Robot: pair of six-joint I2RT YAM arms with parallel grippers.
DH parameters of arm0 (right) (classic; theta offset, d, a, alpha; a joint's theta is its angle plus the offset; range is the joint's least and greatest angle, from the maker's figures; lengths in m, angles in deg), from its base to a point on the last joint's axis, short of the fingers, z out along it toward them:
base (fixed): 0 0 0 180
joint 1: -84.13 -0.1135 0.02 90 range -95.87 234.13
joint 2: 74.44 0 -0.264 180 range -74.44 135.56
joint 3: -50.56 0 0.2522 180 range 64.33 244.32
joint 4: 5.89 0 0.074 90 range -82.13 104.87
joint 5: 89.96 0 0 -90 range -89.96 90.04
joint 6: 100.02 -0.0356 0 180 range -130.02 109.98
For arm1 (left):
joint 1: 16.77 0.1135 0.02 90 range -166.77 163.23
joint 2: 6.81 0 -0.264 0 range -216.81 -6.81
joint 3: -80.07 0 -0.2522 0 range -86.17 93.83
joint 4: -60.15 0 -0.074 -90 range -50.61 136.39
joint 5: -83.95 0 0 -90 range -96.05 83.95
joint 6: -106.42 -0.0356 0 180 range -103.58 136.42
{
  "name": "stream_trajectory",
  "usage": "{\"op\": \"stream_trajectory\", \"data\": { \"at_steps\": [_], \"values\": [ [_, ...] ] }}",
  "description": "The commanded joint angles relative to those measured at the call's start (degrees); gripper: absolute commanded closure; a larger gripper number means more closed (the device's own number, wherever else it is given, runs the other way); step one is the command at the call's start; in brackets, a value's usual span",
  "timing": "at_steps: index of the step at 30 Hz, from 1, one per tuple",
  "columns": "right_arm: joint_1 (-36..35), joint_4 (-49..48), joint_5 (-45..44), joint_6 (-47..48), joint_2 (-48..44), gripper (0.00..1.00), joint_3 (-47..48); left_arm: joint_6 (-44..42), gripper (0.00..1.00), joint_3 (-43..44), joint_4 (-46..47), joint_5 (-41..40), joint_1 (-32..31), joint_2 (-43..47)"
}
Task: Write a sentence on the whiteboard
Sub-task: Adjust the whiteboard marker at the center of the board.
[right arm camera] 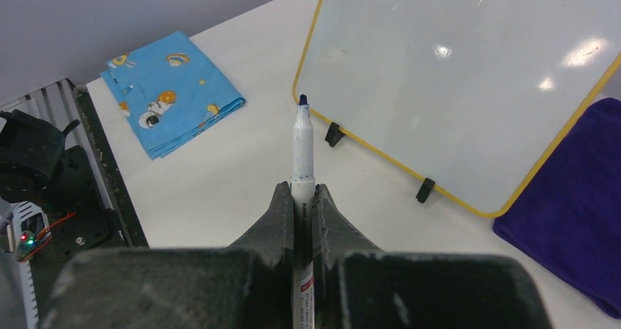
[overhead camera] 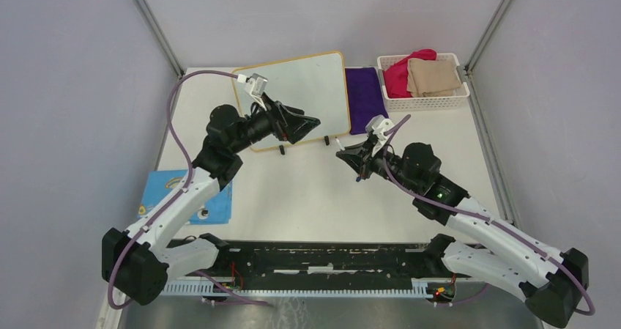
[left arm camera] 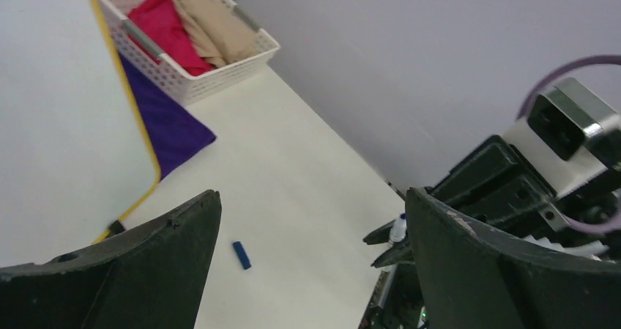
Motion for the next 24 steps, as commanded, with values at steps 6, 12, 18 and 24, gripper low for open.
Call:
{"op": "stream_trajectory", "data": {
  "at_steps": [6,12,18,24],
  "values": [
    [1.3,-1.3,17.2,-1.2,-0.3,1.0,3.1,8.3,0.01,-3.6,17.9,20.9,-0.6,5.8],
    [1.3,-6.9,24.6,-4.8,0.4,1.0,3.5,6.1,0.04,-5.5,12.8,22.5,-0.7,9.2],
    [1.3,-14.0,30.9,-10.4,3.1,1.0,4.0,2.0,0.06,-7.8,5.3,21.9,-0.7,15.2],
    [-3.1,-16.5,30.3,-11.4,7.1,1.0,5.9,-0.5,0.07,-9.2,-0.4,21.5,-0.8,19.9]
  ]
}}
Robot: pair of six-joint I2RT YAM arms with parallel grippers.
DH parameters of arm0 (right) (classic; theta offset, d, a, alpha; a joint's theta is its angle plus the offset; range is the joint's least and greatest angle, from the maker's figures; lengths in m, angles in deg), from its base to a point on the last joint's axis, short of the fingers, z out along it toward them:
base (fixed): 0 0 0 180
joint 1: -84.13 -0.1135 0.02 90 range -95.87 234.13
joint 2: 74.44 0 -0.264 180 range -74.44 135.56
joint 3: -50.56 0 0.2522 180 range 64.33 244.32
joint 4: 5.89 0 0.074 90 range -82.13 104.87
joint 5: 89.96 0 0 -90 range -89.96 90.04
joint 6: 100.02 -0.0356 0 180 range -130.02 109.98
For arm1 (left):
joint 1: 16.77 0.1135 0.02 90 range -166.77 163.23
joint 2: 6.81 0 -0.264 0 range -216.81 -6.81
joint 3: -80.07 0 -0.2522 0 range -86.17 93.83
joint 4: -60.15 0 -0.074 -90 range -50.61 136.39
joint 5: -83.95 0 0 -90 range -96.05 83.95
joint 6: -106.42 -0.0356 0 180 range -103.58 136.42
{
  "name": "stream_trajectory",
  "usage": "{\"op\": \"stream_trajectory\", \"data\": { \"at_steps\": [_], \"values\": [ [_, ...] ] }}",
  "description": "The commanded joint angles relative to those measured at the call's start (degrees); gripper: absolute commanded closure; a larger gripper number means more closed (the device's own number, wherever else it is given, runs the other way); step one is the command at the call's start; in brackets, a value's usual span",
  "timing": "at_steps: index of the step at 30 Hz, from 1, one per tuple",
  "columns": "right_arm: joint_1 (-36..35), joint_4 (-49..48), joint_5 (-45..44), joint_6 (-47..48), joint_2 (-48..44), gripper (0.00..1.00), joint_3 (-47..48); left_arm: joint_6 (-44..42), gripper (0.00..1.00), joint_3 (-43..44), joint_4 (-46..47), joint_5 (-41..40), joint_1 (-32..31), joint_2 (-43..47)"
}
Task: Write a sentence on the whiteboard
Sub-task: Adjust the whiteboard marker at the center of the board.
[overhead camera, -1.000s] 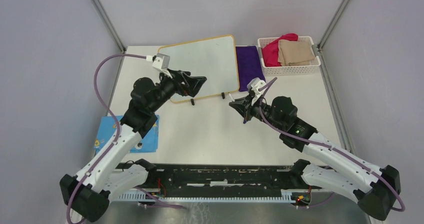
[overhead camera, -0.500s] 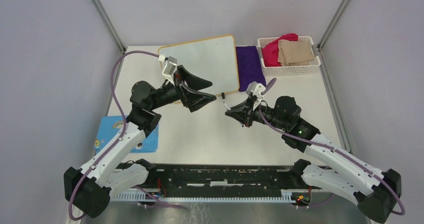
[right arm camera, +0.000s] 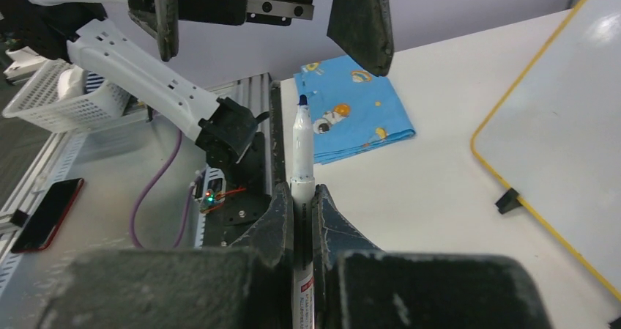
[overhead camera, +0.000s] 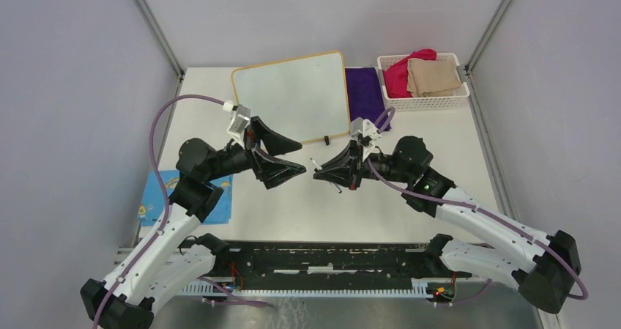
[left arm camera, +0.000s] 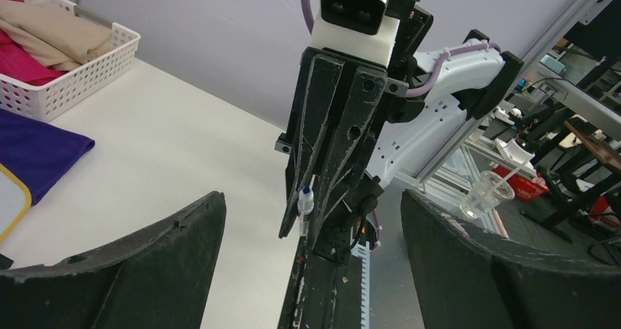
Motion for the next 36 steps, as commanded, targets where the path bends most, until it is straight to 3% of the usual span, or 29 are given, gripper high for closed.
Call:
{"op": "stream_trajectory", "data": {
  "at_steps": [1,14,28,32,36],
  "values": [
    [-3.6,-5.6,1.4,-1.4,2.0,1.0,4.0,-3.9,0.07,-0.7,-4.5,0.9,-0.2,3.3],
    [-5.6,-7.4,1.6,-2.5,4.8,1.0,5.1,-3.6,0.16,-1.1,-6.7,3.6,-0.8,4.5],
    [-5.7,-5.9,-0.5,-1.7,5.2,1.0,5.2,-4.1,0.41,-0.5,-5.9,2.5,-4.7,1.0],
    [-5.8,-5.1,-0.9,-1.3,5.2,1.0,5.1,-4.3,0.55,0.0,-5.9,1.7,-5.5,0.2],
    [-5.8,-4.6,-1.3,-0.8,5.2,1.0,5.1,-4.5,0.58,0.3,-5.9,1.0,-5.8,0.1]
  ]
}}
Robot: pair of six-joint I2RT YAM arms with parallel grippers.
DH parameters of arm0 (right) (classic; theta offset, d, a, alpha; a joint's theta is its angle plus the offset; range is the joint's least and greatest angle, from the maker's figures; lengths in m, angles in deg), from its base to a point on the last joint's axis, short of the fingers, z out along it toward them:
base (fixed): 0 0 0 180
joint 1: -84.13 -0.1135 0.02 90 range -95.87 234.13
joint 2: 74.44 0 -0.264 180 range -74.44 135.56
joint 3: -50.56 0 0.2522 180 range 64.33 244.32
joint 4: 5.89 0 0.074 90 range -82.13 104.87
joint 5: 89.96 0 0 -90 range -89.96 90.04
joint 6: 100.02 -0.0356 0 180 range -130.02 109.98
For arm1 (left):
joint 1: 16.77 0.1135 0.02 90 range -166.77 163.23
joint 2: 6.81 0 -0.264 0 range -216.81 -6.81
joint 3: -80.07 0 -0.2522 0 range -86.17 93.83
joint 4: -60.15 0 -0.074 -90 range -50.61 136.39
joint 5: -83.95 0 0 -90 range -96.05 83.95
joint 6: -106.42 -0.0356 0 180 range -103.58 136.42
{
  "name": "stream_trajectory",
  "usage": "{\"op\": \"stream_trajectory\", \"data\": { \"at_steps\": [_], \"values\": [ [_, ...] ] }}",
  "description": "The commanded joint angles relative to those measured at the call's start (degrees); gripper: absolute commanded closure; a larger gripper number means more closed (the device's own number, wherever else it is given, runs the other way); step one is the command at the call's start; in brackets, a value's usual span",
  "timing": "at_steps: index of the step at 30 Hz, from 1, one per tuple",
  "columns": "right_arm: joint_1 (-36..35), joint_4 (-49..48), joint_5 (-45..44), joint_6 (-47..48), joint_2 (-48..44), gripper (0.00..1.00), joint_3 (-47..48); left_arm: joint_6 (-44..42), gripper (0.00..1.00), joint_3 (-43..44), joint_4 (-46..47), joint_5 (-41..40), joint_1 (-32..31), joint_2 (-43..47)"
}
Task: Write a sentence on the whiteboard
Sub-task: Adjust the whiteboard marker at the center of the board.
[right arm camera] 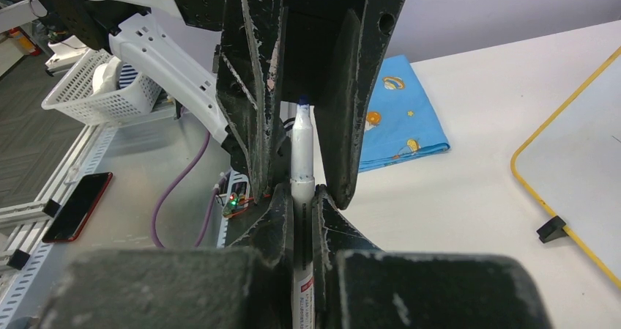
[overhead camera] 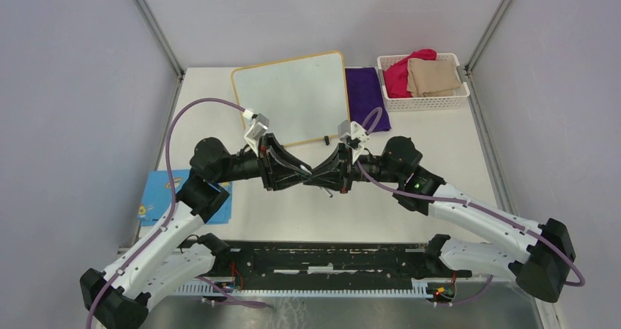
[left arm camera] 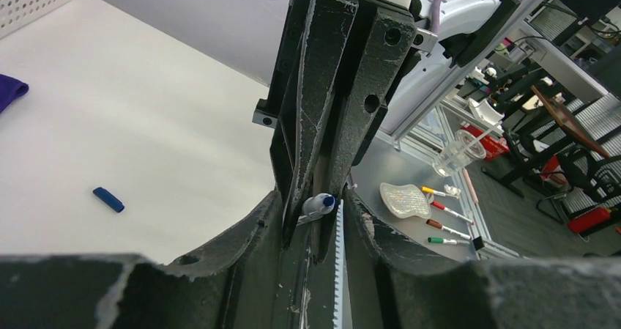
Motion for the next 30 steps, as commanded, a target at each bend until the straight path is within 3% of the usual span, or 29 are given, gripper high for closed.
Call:
{"op": "stream_trajectory", "data": {
  "at_steps": [1,7,15,17,20,22,24,29,30],
  "values": [
    [-0.4,-1.1,-1.3,0.8,0.0,1.0,2.5,-1.6,0.58,1.7,1.3,-1.2,-0.5,0.2],
    [-0.4,-0.2,-1.7,1.7,0.1,1.0,2.5,-1.6,0.61,1.8,1.2,-1.8,-0.5,0.3],
    [-0.4,0.2,-2.3,2.2,0.1,1.0,2.4,-2.1,0.87,1.9,0.8,-1.0,-0.5,0.0],
    [-0.4,0.1,-2.0,2.2,0.1,1.0,2.4,-2.2,0.97,1.9,0.4,-1.0,-0.5,-0.1],
    [-0.4,-0.8,-1.2,2.0,-0.1,1.0,2.1,-2.3,0.98,1.8,0.1,-1.6,-0.5,0.3],
    [-0.4,-2.1,-0.9,1.5,-0.6,0.89,1.6,-2.1,0.98,1.6,0.2,-3.1,-0.5,1.4],
    [-0.3,-3.0,-0.9,0.8,-1.0,0.65,1.4,-2.1,0.98,1.6,0.2,-5.3,-0.5,2.5],
    [-0.3,-3.5,-1.6,-0.2,-1.7,0.24,1.9,-1.6,0.98,2.9,0.2,-10.9,-0.5,4.8],
    [-0.3,-2.8,-2.1,0.2,-2.0,0.2,2.2,-1.4,0.98,3.2,0.0,-12.4,-0.5,5.4]
  ]
}}
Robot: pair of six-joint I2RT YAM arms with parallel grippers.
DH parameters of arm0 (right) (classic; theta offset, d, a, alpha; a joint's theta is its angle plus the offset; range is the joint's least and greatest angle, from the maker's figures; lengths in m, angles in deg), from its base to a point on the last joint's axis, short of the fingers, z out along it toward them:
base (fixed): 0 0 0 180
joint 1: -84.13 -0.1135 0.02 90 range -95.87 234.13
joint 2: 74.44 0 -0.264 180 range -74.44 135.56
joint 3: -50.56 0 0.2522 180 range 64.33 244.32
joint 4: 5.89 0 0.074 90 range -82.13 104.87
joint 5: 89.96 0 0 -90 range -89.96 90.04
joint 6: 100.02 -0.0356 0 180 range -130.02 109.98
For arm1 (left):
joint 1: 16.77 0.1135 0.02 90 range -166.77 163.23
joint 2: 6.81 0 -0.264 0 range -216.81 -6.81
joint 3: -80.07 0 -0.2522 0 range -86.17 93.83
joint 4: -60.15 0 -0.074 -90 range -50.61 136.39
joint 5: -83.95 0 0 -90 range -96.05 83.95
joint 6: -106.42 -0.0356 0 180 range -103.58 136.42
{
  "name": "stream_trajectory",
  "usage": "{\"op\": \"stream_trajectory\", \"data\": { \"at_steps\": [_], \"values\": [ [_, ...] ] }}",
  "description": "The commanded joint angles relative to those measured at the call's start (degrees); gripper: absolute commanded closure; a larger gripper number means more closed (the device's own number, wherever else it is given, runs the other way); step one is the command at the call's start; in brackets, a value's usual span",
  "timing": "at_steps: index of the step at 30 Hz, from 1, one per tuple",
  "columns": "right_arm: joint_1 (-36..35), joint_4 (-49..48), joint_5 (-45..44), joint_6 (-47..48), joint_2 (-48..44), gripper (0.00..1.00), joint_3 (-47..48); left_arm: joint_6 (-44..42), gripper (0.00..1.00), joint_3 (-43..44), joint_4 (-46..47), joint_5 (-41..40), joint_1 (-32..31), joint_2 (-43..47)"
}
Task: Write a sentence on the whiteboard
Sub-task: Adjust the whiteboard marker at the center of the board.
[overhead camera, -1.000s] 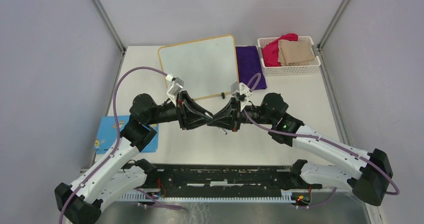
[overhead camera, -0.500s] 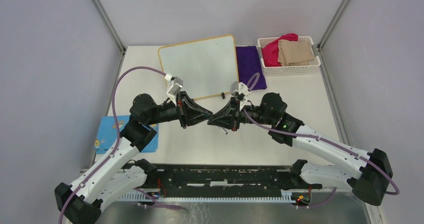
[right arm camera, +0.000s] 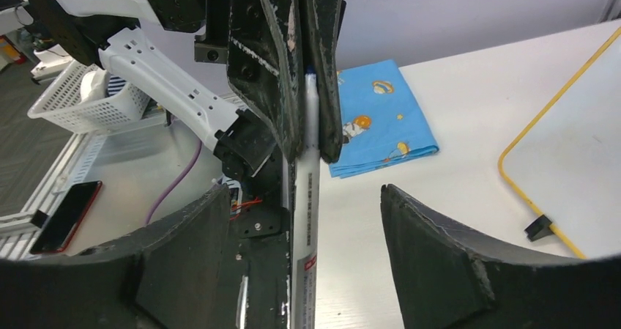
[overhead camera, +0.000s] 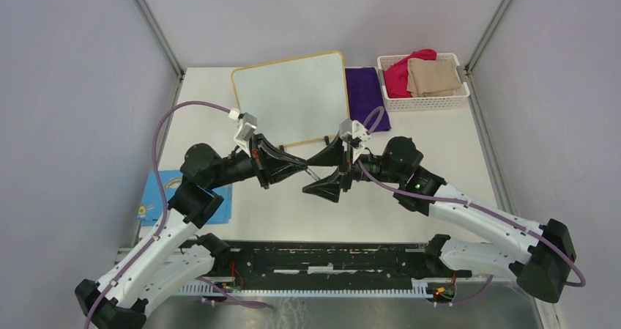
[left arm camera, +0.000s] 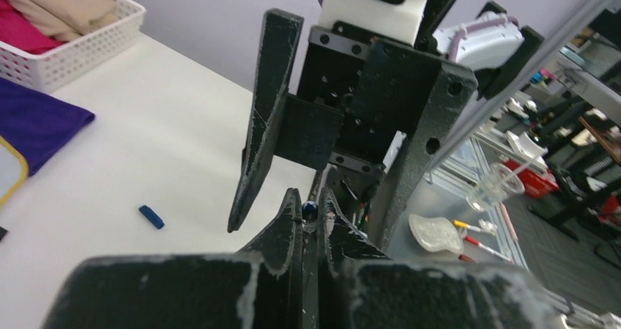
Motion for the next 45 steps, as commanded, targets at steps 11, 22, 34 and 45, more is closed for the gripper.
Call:
{"op": "stream_trajectory", "data": {
  "at_steps": [11,22,34,45],
  "values": [
    [2.1,2.5,-15.5,3.6,-9.8,0.15,4.5,6.6,0.98,5.4,6.3,-34.2,-0.3,10.4],
    [5.7,-25.2,-4.2,-20.8,-2.2,0.18,3.9,18.8,0.98,7.9,18.5,-36.4,-0.3,5.8],
    [6.0,-36.9,-2.5,-35.5,7.7,0.21,12.5,24.1,0.98,7.9,23.0,-36.2,-0.3,2.5],
    [6.0,-40.4,-4.2,-41.0,13.6,0.3,17.7,25.1,0.98,6.8,24.5,-37.6,-0.3,2.1]
  ]
}}
